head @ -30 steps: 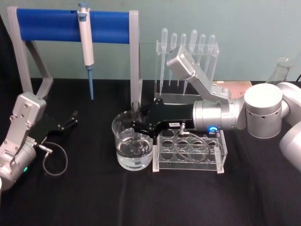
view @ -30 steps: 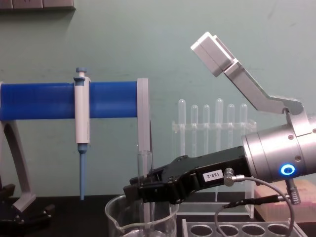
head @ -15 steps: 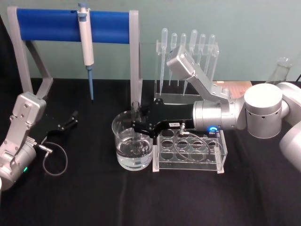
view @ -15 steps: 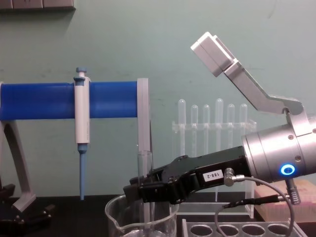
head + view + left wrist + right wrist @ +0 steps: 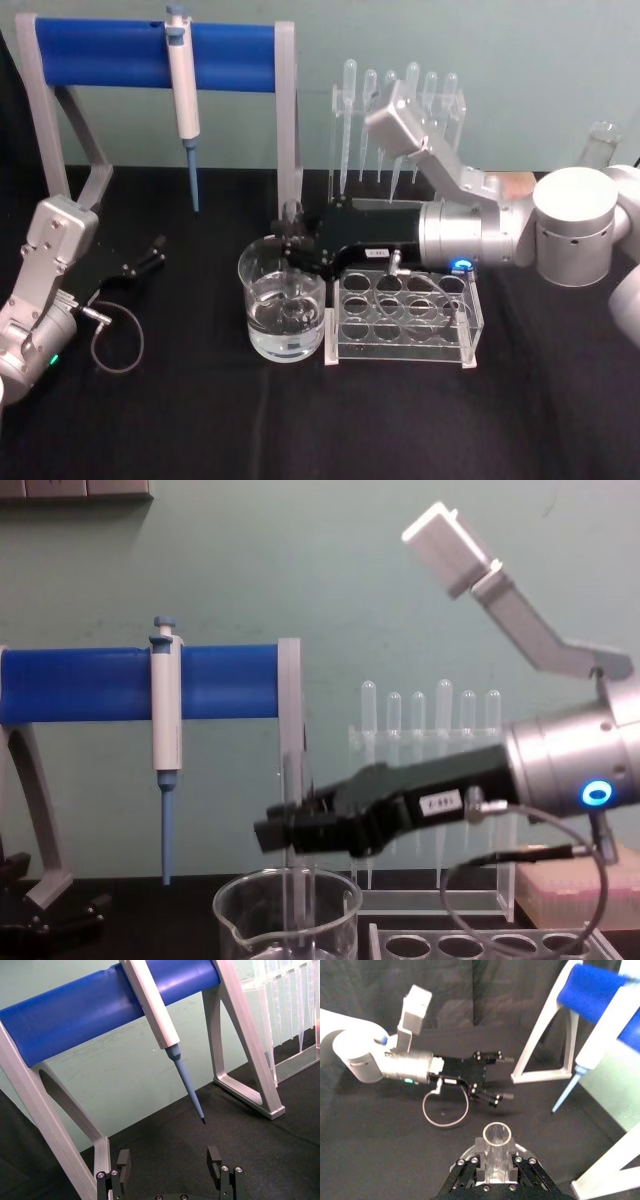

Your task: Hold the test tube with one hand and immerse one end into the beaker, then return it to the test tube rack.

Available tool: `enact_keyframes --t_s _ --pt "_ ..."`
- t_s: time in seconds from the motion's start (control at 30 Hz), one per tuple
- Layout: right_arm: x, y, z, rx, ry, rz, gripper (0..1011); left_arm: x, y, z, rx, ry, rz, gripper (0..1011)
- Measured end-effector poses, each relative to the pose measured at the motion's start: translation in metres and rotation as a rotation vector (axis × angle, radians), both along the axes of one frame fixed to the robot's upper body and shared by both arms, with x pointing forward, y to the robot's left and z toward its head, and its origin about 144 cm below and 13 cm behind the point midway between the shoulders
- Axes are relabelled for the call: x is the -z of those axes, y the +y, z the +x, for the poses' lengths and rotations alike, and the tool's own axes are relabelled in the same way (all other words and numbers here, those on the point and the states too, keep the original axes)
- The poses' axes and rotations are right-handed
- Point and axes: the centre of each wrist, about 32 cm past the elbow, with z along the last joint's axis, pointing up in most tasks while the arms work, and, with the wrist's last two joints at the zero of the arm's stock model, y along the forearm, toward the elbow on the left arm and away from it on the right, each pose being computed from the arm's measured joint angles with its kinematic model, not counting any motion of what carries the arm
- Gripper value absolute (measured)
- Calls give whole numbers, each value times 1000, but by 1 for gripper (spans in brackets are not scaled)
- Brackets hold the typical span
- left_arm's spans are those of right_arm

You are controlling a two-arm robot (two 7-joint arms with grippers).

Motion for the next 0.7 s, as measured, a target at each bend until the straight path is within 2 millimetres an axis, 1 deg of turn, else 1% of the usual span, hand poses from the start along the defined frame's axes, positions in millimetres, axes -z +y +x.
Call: enact_keyframes --t_s 0.17,0.2,0.33,0.37,0.4,0.43,0.6,0.7 --pt "-16 -4 -5 2 -26 26 238 0 0 0 0 0 0 1000" --pt "-22 -5 -7 2 -35 36 238 0 0 0 0 0 0 1000" --pt "-36 -9 -11 3 -60 54 238 0 0 0 0 0 0 1000" --pt "-42 -11 -14 3 -75 63 238 0 0 0 0 0 0 1000" --pt "-42 -11 -14 3 -75 63 238 0 0 0 0 0 0 1000" --pt "-48 -14 -16 5 -88 74 238 0 0 0 0 0 0 1000" --pt "-65 -23 -25 7 -121 111 238 0 0 0 0 0 0 1000" --pt "-76 -33 -32 12 -138 134 238 0 0 0 0 0 0 1000"
